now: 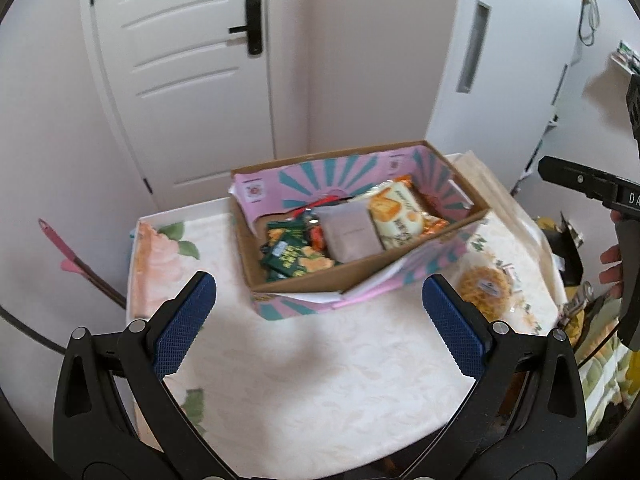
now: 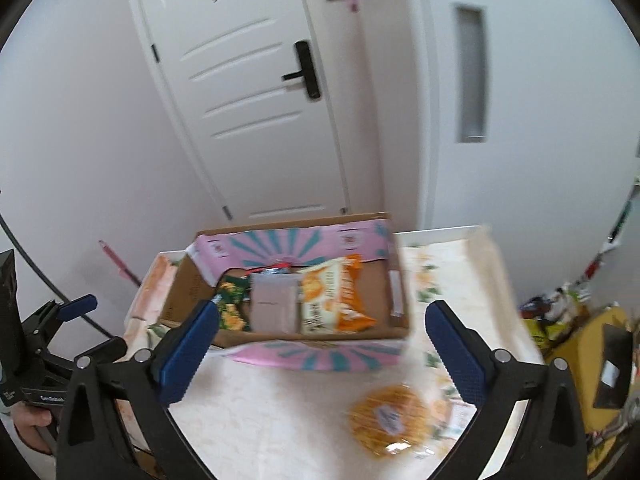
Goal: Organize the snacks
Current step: 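Withdraw both tools toward the waffle bag and small white-red packet, then grasp the clear waffle bag with left tool while right tool reaches the white-red packet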
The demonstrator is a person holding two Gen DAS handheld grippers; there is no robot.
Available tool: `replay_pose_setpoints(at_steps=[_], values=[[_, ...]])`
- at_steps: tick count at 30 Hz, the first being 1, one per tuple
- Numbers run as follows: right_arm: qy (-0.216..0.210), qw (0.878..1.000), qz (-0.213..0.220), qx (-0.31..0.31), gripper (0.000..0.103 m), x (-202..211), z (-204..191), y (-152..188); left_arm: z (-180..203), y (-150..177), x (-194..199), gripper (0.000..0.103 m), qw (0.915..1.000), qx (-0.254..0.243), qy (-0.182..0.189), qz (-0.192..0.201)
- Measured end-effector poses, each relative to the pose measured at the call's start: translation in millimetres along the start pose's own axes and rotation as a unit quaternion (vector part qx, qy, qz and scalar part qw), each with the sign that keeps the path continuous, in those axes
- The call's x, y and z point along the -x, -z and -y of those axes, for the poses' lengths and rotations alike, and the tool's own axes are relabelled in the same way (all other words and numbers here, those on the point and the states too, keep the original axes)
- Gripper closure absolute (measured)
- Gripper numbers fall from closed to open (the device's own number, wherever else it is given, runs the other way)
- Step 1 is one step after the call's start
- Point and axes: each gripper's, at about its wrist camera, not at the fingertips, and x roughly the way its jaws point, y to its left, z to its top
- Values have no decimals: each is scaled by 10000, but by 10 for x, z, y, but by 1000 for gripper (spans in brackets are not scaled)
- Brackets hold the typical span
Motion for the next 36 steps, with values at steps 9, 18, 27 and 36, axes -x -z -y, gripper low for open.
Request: replay_pose_setpoints(at_steps=[9, 18, 27, 36], values=[[502, 9986, -156, -103, 0, 385, 525, 178, 542, 48, -43, 0, 9996, 95, 211, -138], [333, 9973, -378, 535, 0, 301, 1081, 363, 1316, 160, -579, 1, 9939, 784, 273, -726], [-540, 9773, -1084, 1738, 1, -85, 1459, 717, 1795, 333, -1185, 1, 9750, 1729, 75, -1395], [-1020, 9654, -1445, 1917, 1, -348, 1711, 963, 2061, 415, -1709, 1, 9539, 2309, -216, -1906]])
